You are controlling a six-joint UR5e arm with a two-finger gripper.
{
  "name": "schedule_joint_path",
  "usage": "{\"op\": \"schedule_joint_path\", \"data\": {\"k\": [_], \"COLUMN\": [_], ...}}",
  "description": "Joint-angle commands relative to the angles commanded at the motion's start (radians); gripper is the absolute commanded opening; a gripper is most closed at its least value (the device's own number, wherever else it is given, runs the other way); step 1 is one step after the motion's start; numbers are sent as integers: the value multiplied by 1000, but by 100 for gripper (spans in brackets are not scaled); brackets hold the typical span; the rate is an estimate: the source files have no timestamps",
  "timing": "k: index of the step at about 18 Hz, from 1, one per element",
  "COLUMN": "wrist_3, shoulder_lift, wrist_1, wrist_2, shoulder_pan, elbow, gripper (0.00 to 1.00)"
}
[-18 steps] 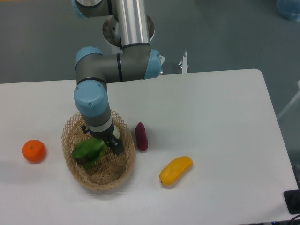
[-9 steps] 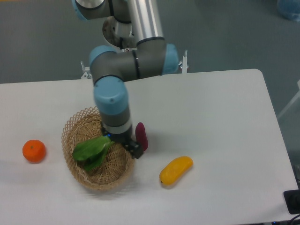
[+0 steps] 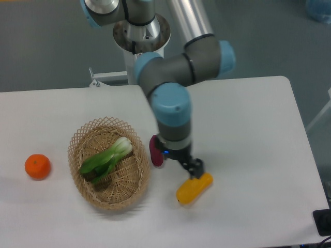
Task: Place the green vegetable in the basket
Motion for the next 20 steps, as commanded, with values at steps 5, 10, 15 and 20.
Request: {"op": "schedule_joint_path", "data": {"k": [5, 10, 15, 20], "wrist_3": [54, 81, 201, 241], "shoulder_lift": [-8, -6, 8, -6], "wrist_1": [-3, -25, -77, -68], "wrist_2": [-6, -12, -29, -32], "shoulder_pan": [69, 135, 213, 245], "elbow": [31, 32, 25, 22], "gripper": [100, 100, 100, 100]}}
